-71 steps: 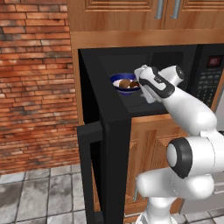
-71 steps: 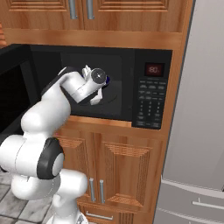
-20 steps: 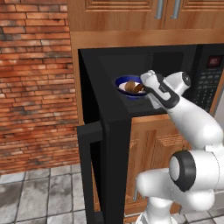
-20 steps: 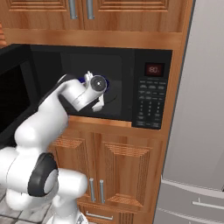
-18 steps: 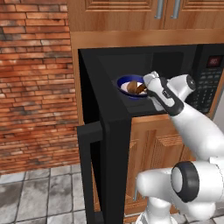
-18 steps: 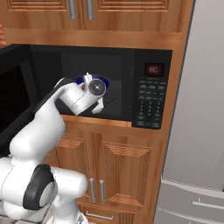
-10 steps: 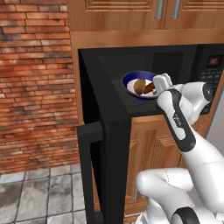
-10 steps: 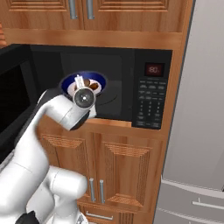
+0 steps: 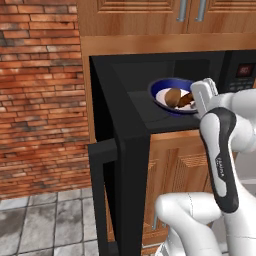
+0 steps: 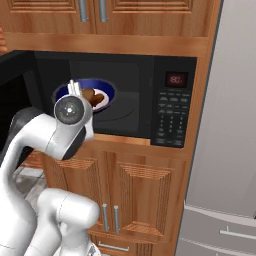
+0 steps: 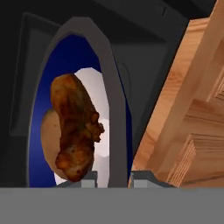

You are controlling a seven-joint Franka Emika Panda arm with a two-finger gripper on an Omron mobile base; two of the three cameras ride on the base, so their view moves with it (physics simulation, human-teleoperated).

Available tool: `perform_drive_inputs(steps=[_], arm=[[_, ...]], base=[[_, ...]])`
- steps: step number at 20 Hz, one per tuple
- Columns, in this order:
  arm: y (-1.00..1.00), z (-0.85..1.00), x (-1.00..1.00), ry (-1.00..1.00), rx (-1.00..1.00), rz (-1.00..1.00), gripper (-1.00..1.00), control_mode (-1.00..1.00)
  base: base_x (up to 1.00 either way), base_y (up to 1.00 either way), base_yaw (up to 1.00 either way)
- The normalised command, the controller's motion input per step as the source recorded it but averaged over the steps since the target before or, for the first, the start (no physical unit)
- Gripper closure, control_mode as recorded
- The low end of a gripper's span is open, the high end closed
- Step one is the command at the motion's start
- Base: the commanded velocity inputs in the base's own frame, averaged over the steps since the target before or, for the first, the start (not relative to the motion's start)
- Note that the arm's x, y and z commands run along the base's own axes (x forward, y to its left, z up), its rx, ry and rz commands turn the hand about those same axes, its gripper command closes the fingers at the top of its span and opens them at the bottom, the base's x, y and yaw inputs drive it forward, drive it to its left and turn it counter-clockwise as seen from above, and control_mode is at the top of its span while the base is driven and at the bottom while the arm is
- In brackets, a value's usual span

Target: The microwave is finished heating the chicken drumstick and potato. Take the bowl containing the food and place it on the dining counter.

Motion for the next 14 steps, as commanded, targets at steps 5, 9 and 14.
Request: perform_drive_inputs(steps=[5, 9, 14], arm=[[-0.22, 0.15, -0.93, 0.13, -0.01, 0.00, 1.00, -1.00], [0.00, 0.00, -0.15, 0.01, 0.00, 0.00, 1.00, -1.00], [0.00, 0.00, -0.03, 0.00, 0.00, 0.00, 1.00, -1.00]], base=[[0.00, 0.00, 0.00], [0.00, 0.00, 0.00], [0.00, 0.00, 0.00]])
